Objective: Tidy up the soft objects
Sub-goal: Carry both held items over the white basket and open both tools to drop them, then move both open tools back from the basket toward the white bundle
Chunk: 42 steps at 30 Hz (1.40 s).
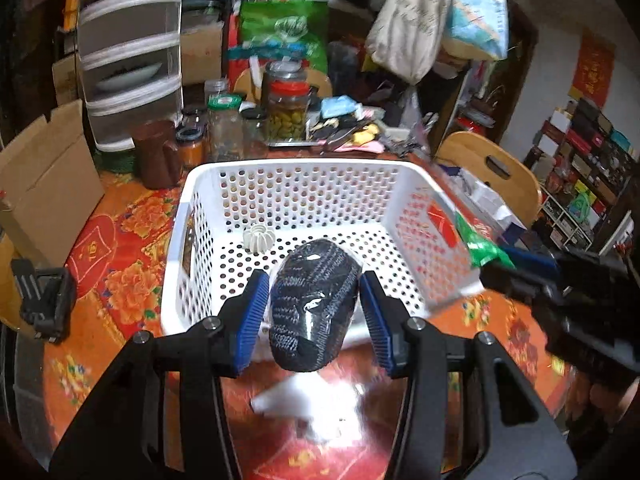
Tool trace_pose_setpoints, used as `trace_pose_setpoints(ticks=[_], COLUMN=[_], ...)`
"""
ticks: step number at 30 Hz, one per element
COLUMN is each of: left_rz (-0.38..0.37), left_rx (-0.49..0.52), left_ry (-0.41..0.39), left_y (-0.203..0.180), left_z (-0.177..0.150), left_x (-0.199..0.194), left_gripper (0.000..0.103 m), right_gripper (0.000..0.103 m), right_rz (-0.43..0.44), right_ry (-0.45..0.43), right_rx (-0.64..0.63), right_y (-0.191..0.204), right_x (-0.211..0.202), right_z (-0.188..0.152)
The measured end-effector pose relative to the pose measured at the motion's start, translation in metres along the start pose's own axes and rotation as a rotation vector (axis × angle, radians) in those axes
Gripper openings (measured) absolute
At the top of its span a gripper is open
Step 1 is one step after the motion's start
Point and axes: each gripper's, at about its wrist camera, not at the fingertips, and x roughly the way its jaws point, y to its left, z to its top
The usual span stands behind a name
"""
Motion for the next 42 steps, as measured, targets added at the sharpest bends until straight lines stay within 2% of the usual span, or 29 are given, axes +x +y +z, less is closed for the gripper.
trace_pose_setpoints(ticks=[3, 8, 13, 16, 17, 20, 21, 22, 24, 31, 35, 42], left_rz=[0.031, 0.062, 0.080, 0.093, 0.088, 0.100, 0.104, 0.104, 0.093, 0.114, 0.110, 0.121], left_rx=[-0.017, -0.035, -0.043, -0.053, -0.056, -0.047, -0.044, -0.045, -0.048, -0.006, -0.011, 0.027], left_ry=[0.070, 0.194, 0.239, 0.236, 0.230, 0.190, 0.177, 0.168, 0.154, 0.099, 0.061, 0.085], left_y=[0.004, 0.008, 0.009, 0.011, 0.012, 0.013, 0.014, 0.014, 0.016, 0.016, 0.016, 0.003], left_z=[0.024, 0.036, 0.031, 0.030, 0.028, 0.026, 0.026, 0.026, 0.026, 0.002, -0.029, -0.086], left_x=[0.034, 0.085, 0.108, 0.113, 0.111, 0.104, 0.100, 0.096, 0.085, 0.028, -0.017, -0.057], left_gripper=[0.045, 0.045, 0.045, 0.046, 0.051, 0.071, 0.076, 0.077, 0.080, 0.082, 0.092, 0.092], right_gripper=[0.025, 0.025, 0.025, 0.030, 0.031, 0.043, 0.052, 0.061, 0.067, 0.070, 0.073, 0.076], right_rz=[-0.033, -0.057, -0.081, -0.076, -0.078, -0.075, -0.070, -0.063, -0.056, -0.025, -0.003, 0.025], right_ry=[0.046, 0.149, 0.234, 0.240, 0.235, 0.222, 0.212, 0.201, 0.181, 0.125, 0.085, 0.062], right_rx=[-0.011, 0.003, -0.009, -0.005, -0.003, 0.004, 0.003, 0.004, 0.011, 0.056, 0.080, 0.086], right_y=[-0.002, -0.015, -0.016, -0.018, -0.018, -0.018, -0.017, -0.016, -0.016, -0.017, -0.016, -0.002], right_x=[0.022, 0.063, 0.096, 0.104, 0.105, 0.103, 0.101, 0.097, 0.090, 0.048, 0.011, -0.025], right_z=[0.012, 0.021, 0.019, 0.016, 0.017, 0.018, 0.018, 0.018, 0.019, 0.000, -0.024, -0.063])
